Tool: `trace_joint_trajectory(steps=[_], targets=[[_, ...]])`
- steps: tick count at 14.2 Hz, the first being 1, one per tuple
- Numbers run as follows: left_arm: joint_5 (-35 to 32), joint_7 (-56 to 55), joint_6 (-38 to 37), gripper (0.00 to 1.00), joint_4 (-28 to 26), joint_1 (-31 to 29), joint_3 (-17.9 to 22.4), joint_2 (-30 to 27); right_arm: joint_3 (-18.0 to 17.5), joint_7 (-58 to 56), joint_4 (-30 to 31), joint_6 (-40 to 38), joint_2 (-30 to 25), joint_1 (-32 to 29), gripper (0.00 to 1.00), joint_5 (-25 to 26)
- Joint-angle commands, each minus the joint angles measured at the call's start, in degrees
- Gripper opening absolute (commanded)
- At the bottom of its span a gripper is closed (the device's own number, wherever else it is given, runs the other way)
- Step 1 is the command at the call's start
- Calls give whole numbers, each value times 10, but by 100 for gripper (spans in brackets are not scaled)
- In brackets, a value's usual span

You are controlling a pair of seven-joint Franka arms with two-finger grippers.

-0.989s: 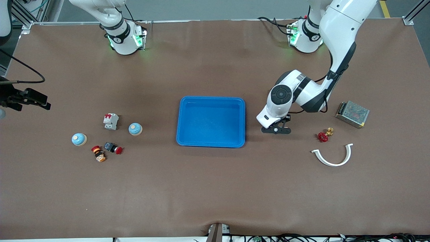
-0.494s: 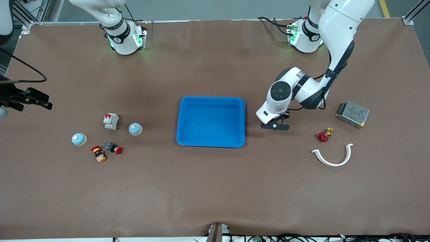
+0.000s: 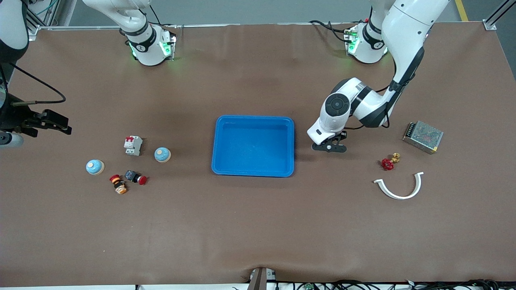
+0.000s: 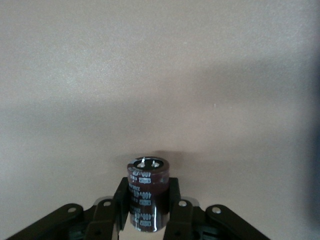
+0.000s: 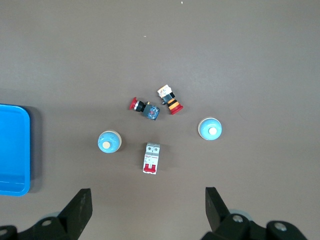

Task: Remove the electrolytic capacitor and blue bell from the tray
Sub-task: 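Carry the capacitor beside the first capacitor and set it down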

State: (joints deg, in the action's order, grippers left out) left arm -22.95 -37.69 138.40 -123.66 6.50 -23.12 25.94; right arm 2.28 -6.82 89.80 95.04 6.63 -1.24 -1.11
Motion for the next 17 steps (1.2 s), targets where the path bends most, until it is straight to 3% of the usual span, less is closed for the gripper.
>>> trace_joint_trajectory(steps=[1, 6, 17], targets=[[-11, 5, 17, 0, -26, -7, -4, -21, -2, 3, 1, 7, 5, -3, 100, 5], [-18, 4, 53, 0, -47, -14, -3, -20, -3, 8, -2, 17, 6, 7, 100, -5], [-25, 4, 55, 0, -49, -18, -3, -18, -3, 7, -2, 20, 7, 5, 100, -4]])
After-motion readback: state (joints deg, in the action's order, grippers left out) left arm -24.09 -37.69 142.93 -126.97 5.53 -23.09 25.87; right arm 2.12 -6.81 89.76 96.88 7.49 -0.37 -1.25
